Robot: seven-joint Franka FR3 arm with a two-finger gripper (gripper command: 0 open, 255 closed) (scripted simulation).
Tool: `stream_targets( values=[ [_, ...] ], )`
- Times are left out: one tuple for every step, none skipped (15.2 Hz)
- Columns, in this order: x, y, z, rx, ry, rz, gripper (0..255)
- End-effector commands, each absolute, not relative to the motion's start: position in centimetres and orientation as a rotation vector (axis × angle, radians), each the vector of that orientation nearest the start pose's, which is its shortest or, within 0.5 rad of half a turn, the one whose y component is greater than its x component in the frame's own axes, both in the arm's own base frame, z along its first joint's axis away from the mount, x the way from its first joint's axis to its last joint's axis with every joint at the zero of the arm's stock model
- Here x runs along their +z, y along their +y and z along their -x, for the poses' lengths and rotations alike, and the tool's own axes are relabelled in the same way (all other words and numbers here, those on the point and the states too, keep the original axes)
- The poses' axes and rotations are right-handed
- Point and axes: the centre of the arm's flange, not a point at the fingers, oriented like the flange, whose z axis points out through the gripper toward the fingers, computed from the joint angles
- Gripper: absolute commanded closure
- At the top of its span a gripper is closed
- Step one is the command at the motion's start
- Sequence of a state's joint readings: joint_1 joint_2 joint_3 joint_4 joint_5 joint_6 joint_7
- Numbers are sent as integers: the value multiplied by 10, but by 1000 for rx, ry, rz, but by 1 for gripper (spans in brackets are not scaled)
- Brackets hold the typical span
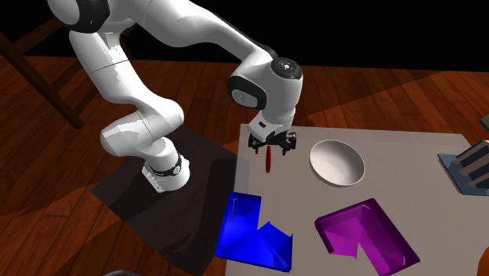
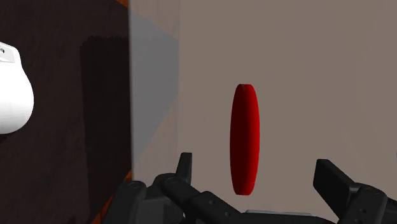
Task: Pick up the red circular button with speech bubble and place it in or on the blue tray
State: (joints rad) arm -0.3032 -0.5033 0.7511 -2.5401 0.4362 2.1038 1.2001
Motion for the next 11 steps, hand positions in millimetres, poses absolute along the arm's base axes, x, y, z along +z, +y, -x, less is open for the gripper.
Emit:
stream_targets(
  values=[
    [394, 192, -363, 54, 1572, 2701, 0],
    [394, 192, -363, 54, 1572, 2701, 0],
    [394, 192, -363, 54, 1572, 2701, 0],
    [394, 192, -363, 54, 1572, 2701, 0],
    [394, 192, -363, 54, 1572, 2701, 255],
    [394, 192, -363, 54, 1572, 2701, 255],
    [394, 192, -363, 54, 1572, 2701, 255],
    [394, 192, -363, 54, 1572, 2701, 255],
    [394, 192, -363, 54, 1572, 2701, 255],
    [394, 192, -363, 54, 1572, 2701, 255],
    [394, 192, -363, 54, 1572, 2701, 255]
  ],
)
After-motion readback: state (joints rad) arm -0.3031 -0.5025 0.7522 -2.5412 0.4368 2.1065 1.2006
